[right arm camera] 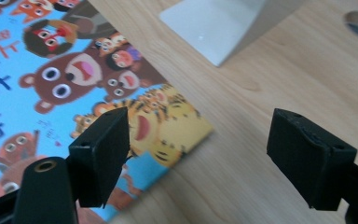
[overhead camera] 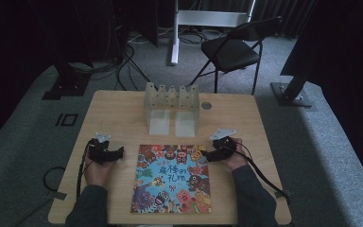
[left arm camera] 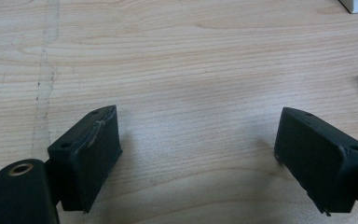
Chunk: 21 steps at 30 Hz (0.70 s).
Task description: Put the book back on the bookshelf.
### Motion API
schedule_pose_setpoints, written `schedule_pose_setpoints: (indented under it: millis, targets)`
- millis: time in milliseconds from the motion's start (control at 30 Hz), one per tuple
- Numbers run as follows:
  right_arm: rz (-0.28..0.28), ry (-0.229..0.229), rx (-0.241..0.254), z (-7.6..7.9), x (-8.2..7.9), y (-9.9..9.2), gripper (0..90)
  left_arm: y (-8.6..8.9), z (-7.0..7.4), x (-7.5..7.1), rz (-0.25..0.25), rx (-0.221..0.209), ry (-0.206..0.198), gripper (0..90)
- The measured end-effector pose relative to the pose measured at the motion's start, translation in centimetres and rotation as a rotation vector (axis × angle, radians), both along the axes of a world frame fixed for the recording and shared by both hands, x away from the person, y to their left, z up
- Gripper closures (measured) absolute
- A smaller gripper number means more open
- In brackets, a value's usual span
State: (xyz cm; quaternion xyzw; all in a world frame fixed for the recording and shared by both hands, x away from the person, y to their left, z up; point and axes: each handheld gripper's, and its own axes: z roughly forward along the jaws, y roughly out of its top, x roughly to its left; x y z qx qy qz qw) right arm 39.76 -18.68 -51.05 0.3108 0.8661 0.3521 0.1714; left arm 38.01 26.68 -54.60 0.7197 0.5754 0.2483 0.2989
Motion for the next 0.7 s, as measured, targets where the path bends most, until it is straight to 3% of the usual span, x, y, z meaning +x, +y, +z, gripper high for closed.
schedule_pose_setpoints:
  millis: [367, 433, 533, 700]
  targets:
    - [0.034, 0.057, 0.033, -1.0, 0.7, 1.1, 18.5, 0.0, 0.2, 0.0, -0.011, 0.005, 0.018, 16.9]
    - [0.035, 0.066, 0.028, -1.4, 0.7, 1.3, 18.4, -0.1, 0.2, -0.4, -0.020, 0.023, -0.021, 25.1]
    - [0.037, 0.074, 0.030, -1.6, 0.9, 1.3, 18.3, -0.5, 0.3, -0.8, -0.037, 0.068, -0.042, 26.7]
    - [0.041, 0.089, 0.031, -2.1, 1.2, 1.5, 18.3, -1.2, 1.6, -1.9, -0.118, 0.029, -0.095, 26.5]
